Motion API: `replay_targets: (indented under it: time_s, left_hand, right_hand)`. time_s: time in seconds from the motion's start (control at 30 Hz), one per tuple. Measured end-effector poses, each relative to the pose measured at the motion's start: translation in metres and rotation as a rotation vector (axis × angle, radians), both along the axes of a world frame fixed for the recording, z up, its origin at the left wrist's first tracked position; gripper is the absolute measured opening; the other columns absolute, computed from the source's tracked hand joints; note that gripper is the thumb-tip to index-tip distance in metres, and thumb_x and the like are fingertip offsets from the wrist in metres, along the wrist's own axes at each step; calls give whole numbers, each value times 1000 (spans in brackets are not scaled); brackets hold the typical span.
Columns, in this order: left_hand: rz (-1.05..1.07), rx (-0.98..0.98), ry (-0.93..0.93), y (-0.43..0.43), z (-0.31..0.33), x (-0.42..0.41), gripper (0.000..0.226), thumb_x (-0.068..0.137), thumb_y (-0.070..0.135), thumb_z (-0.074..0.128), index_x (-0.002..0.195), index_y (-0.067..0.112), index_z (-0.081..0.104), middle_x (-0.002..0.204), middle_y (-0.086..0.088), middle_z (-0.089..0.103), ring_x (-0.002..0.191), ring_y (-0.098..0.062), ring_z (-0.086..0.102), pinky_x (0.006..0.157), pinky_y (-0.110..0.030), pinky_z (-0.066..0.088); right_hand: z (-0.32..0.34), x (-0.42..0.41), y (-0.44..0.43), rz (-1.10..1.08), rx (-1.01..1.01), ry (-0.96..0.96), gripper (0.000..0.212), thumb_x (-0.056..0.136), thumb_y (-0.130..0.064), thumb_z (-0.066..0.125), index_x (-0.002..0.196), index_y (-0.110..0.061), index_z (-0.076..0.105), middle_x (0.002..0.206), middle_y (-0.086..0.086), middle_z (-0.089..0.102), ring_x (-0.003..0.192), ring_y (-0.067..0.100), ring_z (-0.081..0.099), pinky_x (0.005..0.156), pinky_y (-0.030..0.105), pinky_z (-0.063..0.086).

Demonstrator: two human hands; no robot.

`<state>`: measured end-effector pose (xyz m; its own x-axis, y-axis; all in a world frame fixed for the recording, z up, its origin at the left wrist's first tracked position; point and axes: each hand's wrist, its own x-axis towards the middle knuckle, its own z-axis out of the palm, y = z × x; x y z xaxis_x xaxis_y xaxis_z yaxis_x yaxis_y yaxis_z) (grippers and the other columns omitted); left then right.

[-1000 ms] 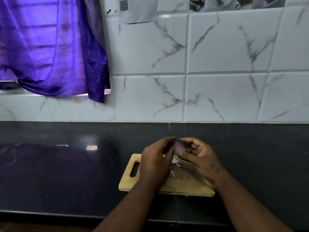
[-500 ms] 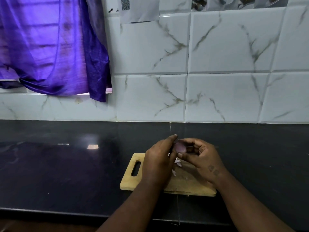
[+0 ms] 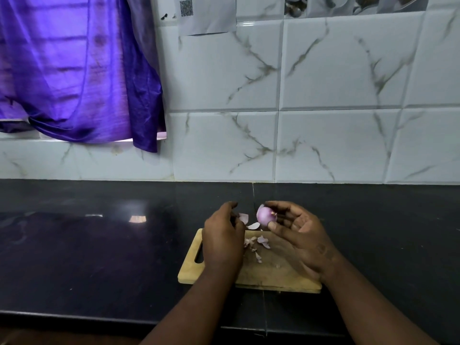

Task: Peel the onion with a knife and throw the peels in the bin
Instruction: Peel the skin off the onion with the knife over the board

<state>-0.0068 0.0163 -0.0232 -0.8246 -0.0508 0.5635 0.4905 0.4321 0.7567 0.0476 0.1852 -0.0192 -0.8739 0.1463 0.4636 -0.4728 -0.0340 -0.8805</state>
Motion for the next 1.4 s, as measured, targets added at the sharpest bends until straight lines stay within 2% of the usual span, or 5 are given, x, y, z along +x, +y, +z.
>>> replay_targets:
  time_s: [0.23,0.43,0.6,0.93,1.4]
  left_hand:
    - [30,-195,56,4,4,8,39,99,25,60,137,32,67,125,12,76,117,-9,69,92,-32,57]
    - [-463,27,127,2,2,12,66,98,-5,56,154,29,50,146,12,63,137,3,54,112,-24,48]
    - [-495,124,162,4,2,11,59,94,-4,70,146,20,58,128,6,73,121,-1,68,102,-25,57]
    - [-467,142,142,0,6,13,67,91,-2,75,140,40,56,99,11,72,99,-4,71,83,-12,54]
    - [-355,-92,109,3,1,9,73,85,24,69,151,41,45,113,25,59,114,-1,57,102,-37,52]
  right_hand:
    - [1,-3,0,46,-191,-63,36,94,-8,63,129,-16,69,127,14,73,106,23,73,91,31,62]
    - [1,-3,0,44,-99,-125,37,94,-20,62,130,-17,67,126,10,75,114,25,70,93,38,57]
    - [1,-2,1,64,-143,-131,37,95,-19,62,130,-9,66,128,17,72,122,33,68,107,46,52]
    - [0,-4,2,19,-104,-129,38,87,-23,68,123,-12,70,119,13,77,107,27,73,94,39,59]
    - [3,-4,5,-19,-240,-169,32,88,-18,68,117,-7,70,104,9,81,87,18,79,77,27,64]
